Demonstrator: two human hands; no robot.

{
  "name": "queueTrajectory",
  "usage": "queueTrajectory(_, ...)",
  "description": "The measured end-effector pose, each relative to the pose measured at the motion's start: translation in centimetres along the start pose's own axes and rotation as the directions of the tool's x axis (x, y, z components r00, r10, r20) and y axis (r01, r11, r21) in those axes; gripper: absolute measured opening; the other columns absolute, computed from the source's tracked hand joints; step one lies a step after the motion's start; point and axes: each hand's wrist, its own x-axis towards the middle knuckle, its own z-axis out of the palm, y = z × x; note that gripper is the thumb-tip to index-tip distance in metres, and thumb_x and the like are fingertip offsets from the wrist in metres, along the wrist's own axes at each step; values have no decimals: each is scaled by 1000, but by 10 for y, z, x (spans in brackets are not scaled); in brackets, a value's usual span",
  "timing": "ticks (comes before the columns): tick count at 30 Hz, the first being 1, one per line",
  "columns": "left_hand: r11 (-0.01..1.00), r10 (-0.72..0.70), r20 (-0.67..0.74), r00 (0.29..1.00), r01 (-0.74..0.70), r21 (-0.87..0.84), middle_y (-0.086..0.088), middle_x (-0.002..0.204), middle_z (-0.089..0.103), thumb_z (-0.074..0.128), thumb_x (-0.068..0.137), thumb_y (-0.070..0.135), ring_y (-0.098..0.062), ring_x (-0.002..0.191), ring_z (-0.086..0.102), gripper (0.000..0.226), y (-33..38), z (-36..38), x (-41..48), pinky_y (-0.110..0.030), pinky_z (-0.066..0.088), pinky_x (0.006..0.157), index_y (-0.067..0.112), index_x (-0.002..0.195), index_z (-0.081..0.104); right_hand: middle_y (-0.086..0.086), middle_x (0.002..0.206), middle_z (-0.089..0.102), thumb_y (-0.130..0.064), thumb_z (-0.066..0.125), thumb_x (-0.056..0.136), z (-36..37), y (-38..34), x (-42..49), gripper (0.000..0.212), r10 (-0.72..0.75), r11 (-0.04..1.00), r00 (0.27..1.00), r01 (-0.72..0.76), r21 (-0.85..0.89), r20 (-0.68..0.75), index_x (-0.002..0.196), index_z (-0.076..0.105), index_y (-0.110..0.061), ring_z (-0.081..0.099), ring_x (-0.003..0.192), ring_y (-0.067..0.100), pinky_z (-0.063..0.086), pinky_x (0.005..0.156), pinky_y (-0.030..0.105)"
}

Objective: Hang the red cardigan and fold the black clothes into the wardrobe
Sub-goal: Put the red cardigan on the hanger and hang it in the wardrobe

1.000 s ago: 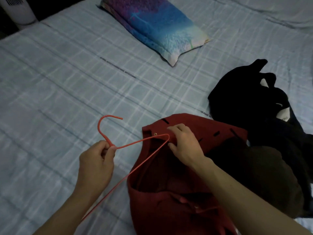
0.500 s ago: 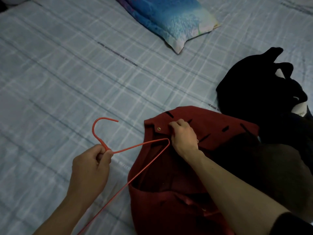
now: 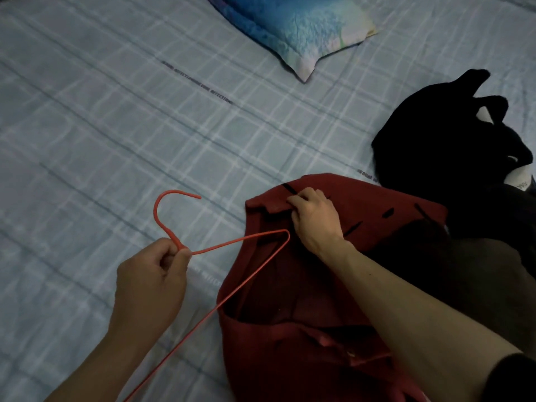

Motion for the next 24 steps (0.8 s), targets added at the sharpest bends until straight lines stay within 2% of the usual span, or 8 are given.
queueTrajectory(1,1000,25,4,1000,-25,-4,-6,52,53,65,92,21,-18,54,56,35,1,2,1,-26,41,55,13,60,52,9,111,61,-16,58,93,-2,2,-1,26,15,999,1000,-14,41,-23,116,69,-12,55,98,31,51,81,47)
queueTrajectory(4,997,77,21,997,-76,-25,0,57,49,64,92,12,-16,61,50,32,7,13,2,-18,37,55,14,63,51,6,106,59,-16,58,94,-15,10,-2,23,37,989,996,-25,146,-78,114,70,-12,55,97,27,53,76,44)
queueTrajectory(6,995,99,10,995,-98,-26,0,60,49,66,91,10,-16,59,49,31,14,23,4,-21,36,57,10,63,50,6,103,59,-15,58,94,-30,15,1,23,32,981,993,-10,194,-111,113,71,-12,57,95,26,53,77,42)
queueTrajectory(10,991,89,-31,996,-92,-93,-1,56,47,58,89,25,-20,57,48,33,33,50,5,-37,38,59,8,63,49,7,103,61,-9,58,92,-60,18,4,23,-17,968,987,56,244,-158,109,72,-10,60,96,26,51,86,37)
queueTrajectory(15,981,39,-112,993,-59,-186,-2,62,53,62,92,12,-22,61,50,25,59,91,9,-37,40,64,10,69,52,6,117,68,-5,59,88,-69,16,-16,28,-115,952,985,146,268,-125,112,72,-8,62,110,25,49,98,42)
queueTrajectory(18,972,54,-132,990,-82,-221,-2,71,55,61,92,8,-20,66,50,18,70,121,18,-33,38,66,9,75,56,9,123,68,-5,61,87,-66,14,-32,29,-151,943,983,176,281,-107,114,72,-8,61,118,26,45,105,36)
queueTrajectory(21,960,74,-136,988,-107,-259,-7,80,61,58,92,5,-21,72,55,10,79,147,33,-34,42,70,6,82,61,7,123,68,-10,60,89,-58,12,-45,29,-201,936,977,211,283,-64,116,71,-9,58,120,26,44,106,33)
queueTrajectory(24,960,93,-126,988,-122,-253,-7,78,60,58,91,7,-20,70,54,12,80,160,45,-34,42,69,9,80,60,6,126,66,-11,60,92,-49,12,-47,32,-184,943,983,180,281,-12,124,68,-12,56,122,24,44,104,32)
